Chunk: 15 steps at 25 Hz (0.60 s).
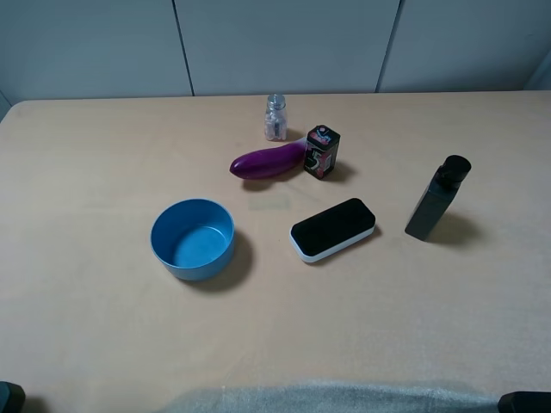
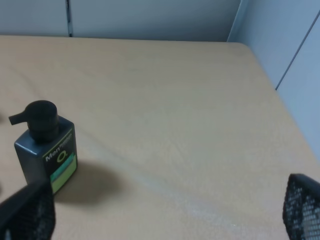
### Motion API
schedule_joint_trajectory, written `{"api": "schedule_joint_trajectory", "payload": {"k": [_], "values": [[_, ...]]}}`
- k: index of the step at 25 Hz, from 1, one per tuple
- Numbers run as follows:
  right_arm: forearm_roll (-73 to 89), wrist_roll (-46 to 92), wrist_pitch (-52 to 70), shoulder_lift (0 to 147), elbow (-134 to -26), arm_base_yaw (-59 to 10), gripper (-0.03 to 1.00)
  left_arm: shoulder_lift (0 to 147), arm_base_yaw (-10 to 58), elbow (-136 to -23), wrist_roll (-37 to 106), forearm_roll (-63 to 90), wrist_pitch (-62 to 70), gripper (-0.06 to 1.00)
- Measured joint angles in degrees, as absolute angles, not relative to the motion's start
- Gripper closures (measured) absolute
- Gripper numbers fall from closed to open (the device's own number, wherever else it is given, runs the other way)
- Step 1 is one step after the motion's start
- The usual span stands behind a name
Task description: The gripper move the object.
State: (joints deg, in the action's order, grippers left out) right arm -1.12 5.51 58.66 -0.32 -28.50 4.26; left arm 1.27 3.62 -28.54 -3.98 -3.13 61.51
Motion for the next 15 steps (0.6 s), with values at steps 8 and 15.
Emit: {"api": "schedule_joint_trajectory", "payload": {"k": [8, 15], "values": [[-1.12, 5.51, 58.66, -0.32, -28.5, 4.26, 0.27, -0.47, 3.5, -28.48, -3.52, -4.43, 61.15, 0.21], [-1.12, 5.51, 58.66, -0.32, -28.5, 4.26, 0.27, -0.47, 3.5, -28.42, -3.52, -4.78, 60.99, 0.21]]}}
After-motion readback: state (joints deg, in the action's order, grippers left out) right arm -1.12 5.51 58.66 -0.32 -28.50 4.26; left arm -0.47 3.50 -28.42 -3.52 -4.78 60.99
